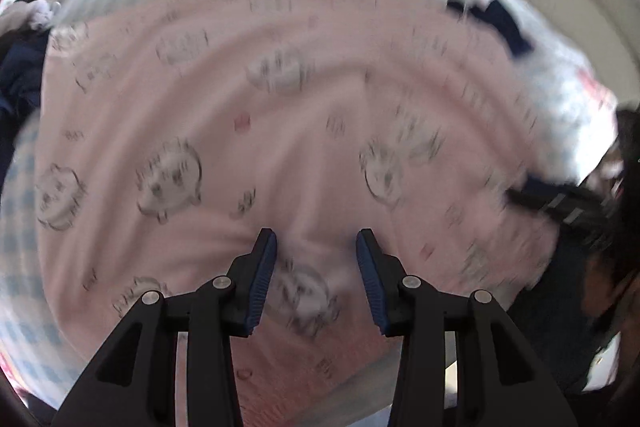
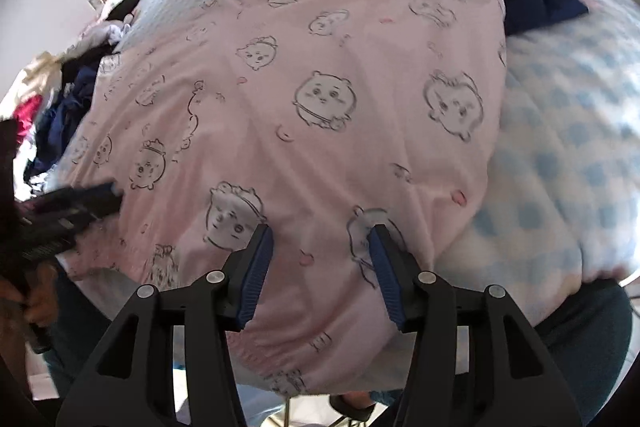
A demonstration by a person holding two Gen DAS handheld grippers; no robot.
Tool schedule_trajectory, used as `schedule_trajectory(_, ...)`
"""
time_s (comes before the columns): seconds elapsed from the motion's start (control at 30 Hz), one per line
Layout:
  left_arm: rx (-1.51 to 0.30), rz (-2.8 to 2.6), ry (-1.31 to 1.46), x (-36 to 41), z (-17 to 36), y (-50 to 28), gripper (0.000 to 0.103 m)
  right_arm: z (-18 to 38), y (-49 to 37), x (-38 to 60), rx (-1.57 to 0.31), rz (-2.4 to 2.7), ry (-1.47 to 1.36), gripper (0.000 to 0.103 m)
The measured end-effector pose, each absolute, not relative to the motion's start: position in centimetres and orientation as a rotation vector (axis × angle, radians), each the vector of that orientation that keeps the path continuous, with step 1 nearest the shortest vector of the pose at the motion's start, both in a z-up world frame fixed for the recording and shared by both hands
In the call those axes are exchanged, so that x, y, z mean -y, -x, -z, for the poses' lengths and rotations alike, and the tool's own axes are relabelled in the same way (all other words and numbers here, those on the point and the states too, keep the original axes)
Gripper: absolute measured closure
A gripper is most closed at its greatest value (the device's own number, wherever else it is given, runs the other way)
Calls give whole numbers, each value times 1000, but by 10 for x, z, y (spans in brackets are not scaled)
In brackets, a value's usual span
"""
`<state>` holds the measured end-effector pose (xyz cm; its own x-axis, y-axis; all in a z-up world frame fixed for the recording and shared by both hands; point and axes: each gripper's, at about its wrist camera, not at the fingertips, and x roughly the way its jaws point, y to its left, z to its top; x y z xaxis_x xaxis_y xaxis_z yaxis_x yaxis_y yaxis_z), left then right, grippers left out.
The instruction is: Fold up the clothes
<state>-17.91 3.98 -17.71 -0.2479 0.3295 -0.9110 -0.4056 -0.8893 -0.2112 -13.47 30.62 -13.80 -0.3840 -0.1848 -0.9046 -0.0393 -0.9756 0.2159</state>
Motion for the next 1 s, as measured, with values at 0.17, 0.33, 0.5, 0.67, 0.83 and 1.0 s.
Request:
schedule_trajectory(0.17, -48, -2121, 1550, -34, 163, 187, 58, 121, 126, -336, 402, 2540, -1653, 52)
schedule_trajectory(0.33, -51, -2131, 1412, -65, 132, 205, 58, 90, 132, -356, 385, 2651, -1552, 49)
schedule_trajectory(0.5, -138, -2058, 1410, -124, 138, 224, 58, 98, 158, -367, 337, 2698, -1639, 49)
schedule_trajectory(0.67, -160, -1959, 1502, -141, 161, 230, 58, 122, 165, -384, 360, 2666, -1767, 49)
schedule_trajectory(0.83, -101, -1987, 1420, -138, 144, 248, 58, 123, 160, -411, 446, 2664, -1751, 49)
schedule_trajectory(1.0, -31, -2072, 1360, -138, 128, 285, 60, 103, 177, -434, 507, 2743, -1662, 48)
